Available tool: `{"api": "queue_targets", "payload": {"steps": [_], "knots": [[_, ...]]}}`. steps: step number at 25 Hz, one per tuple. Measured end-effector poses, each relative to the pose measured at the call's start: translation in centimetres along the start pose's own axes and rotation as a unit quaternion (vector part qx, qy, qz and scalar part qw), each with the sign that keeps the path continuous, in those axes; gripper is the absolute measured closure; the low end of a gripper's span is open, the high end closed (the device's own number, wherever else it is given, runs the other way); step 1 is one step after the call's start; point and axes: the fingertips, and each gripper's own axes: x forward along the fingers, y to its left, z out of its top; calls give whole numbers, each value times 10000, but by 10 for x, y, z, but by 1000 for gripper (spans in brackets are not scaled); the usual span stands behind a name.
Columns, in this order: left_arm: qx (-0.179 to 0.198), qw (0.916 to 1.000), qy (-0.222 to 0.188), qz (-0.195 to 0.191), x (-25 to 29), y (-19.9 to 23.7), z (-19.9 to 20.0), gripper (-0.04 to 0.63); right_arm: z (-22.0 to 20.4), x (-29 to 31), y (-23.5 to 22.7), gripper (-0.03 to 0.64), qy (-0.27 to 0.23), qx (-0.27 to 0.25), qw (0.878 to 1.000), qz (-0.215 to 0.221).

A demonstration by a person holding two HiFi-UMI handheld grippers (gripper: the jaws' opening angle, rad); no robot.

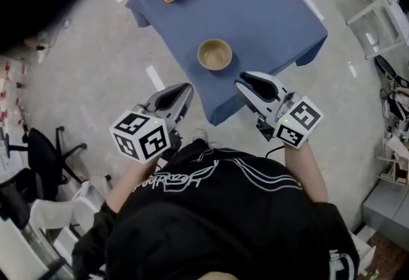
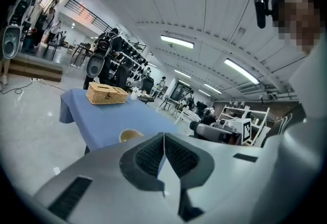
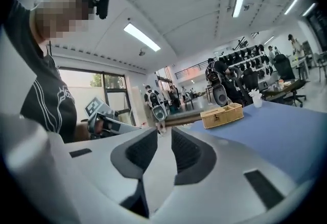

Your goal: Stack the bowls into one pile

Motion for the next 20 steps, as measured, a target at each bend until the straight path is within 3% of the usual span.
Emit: {"api": "queue_targets", "payload": {"steps": [3, 6, 13, 20], "knots": [[-7, 9998, -72, -189, -4, -23, -1, 568, 11, -14, 18, 554, -187, 37, 9997, 180], [192, 9994, -169, -232, -9, -41, 1, 568, 15, -29, 23, 589, -253, 92, 9996, 84], [531, 9976, -343, -273, -23, -64, 2, 568, 13, -50, 43, 591, -109, -291, 9994, 132], [703, 9968, -283, -249, -23, -70, -3, 568, 3, -60, 46, 591, -32, -291, 9995, 89]]}}
